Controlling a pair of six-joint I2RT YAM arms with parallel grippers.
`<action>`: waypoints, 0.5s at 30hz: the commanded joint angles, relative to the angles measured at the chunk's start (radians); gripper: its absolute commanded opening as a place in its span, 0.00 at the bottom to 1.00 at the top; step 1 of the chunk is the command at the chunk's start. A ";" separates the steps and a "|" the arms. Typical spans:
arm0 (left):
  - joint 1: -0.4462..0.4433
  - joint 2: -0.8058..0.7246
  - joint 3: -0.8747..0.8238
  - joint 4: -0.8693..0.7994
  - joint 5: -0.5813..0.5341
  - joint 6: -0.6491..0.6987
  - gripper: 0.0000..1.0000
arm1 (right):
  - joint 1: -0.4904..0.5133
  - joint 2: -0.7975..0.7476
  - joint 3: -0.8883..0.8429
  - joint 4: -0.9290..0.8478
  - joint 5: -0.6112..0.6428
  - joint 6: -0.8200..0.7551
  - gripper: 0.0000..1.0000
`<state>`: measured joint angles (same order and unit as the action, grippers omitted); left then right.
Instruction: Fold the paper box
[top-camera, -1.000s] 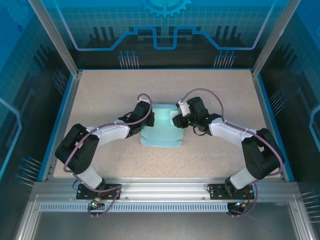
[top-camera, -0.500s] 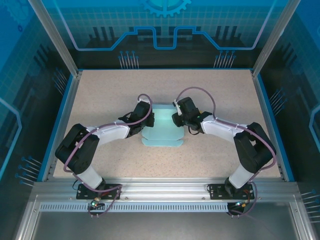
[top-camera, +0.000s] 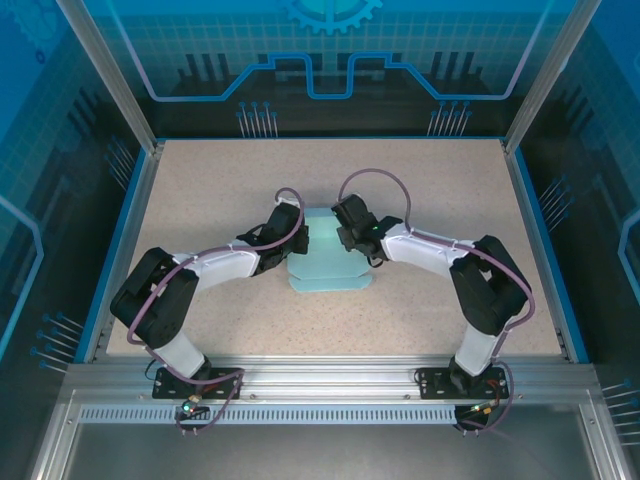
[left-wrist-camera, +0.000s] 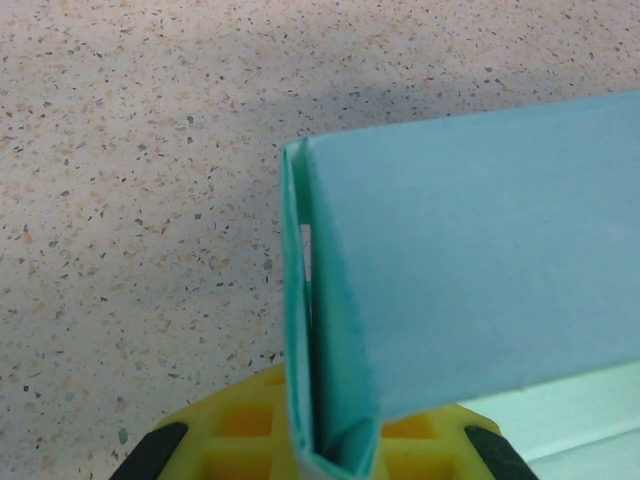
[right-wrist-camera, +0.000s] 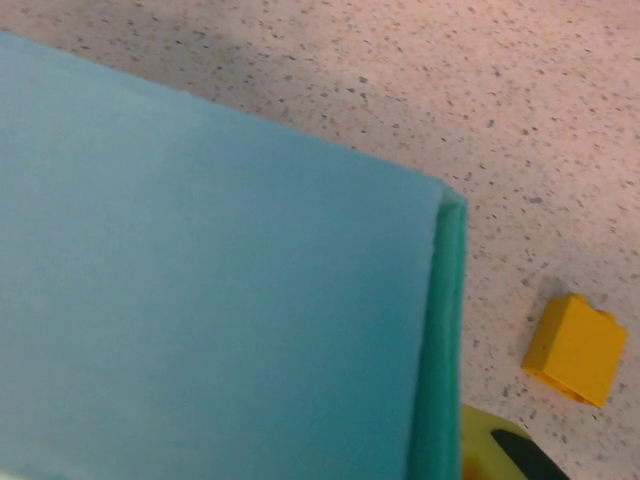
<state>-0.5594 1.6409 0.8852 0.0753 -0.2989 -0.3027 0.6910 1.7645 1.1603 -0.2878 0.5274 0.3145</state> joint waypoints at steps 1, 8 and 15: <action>-0.010 -0.030 -0.008 0.006 0.033 -0.004 0.05 | 0.016 0.038 0.031 -0.107 0.156 0.017 0.17; -0.008 -0.035 -0.009 0.004 0.030 -0.004 0.05 | 0.014 0.075 0.063 -0.161 0.200 0.045 0.14; -0.009 -0.040 -0.010 0.001 0.025 -0.006 0.05 | 0.008 0.140 0.135 -0.254 0.257 0.055 0.15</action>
<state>-0.5621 1.6409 0.8799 0.0811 -0.2905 -0.3206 0.7071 1.8511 1.2778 -0.4007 0.6487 0.3931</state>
